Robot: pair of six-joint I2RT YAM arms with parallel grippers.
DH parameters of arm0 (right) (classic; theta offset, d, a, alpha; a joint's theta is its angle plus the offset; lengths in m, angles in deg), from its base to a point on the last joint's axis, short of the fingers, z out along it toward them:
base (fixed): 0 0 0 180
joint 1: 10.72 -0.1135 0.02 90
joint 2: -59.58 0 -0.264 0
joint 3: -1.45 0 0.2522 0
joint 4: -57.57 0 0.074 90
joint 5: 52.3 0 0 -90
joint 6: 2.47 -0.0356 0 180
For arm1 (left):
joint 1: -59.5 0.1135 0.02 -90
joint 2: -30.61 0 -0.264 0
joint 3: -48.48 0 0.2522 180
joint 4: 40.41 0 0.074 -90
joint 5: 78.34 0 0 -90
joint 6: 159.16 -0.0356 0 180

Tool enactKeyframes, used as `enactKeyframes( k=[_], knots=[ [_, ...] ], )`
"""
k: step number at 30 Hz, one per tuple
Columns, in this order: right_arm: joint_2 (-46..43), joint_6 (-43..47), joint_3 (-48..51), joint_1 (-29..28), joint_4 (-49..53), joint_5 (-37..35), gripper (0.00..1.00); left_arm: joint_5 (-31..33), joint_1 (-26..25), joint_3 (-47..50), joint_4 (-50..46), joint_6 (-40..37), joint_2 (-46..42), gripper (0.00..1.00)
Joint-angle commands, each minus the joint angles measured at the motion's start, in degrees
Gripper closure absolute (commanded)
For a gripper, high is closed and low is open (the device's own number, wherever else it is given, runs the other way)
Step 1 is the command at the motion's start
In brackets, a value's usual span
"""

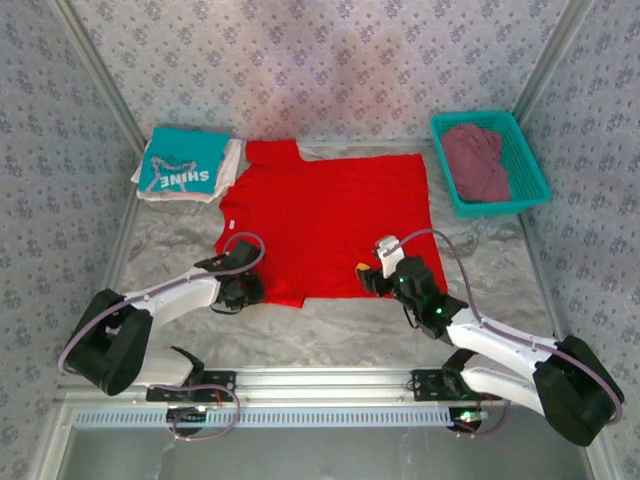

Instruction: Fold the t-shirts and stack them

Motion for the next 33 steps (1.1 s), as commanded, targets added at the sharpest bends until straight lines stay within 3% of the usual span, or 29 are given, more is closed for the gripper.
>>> enactKeyframes(
  k=[1, 4, 13, 23, 25, 28, 31, 33],
  knots=[
    [-0.67, 1.36, -1.26, -0.29, -0.10, -2.95, 0.31, -0.59, -0.60, -4.41, 0.98, -1.58, 0.35, 0.87],
    [-0.60, 1.38, -1.41, -0.31, 0.29, -3.49, 0.31, -0.16, -0.56, -7.71, -1.13, -2.62, 0.70, 1.00],
    [-0.67, 1.55, -1.64, -0.29, 0.80, -4.01, 0.30, -2.61, 1.86, -19.11, -4.13, -5.79, 3.07, 1.00],
    [-0.94, 1.38, -1.90, -0.34, 1.65, -4.36, 0.30, -9.61, 5.14, -46.07, -6.83, -14.31, 26.97, 1.00],
    [-1.02, 1.38, -1.96, -0.35, 1.95, -4.44, 0.30, -9.74, 5.32, -52.05, -9.13, -16.47, 31.85, 0.95],
    [-1.37, 1.47, -2.00, -0.35, 2.61, -4.79, 0.30, -9.79, 6.01, -57.28, -11.97, -17.70, 36.97, 0.77],
    [-1.72, 1.55, -1.82, -0.33, 2.83, -5.33, 0.29, -9.94, 6.21, -53.65, -9.45, -17.18, 35.30, 0.62],
    [-1.55, 1.73, -1.87, -0.24, 2.69, -5.73, 0.29, -8.45, 6.21, -49.53, -8.67, -16.54, 32.25, 0.61]
  ],
)
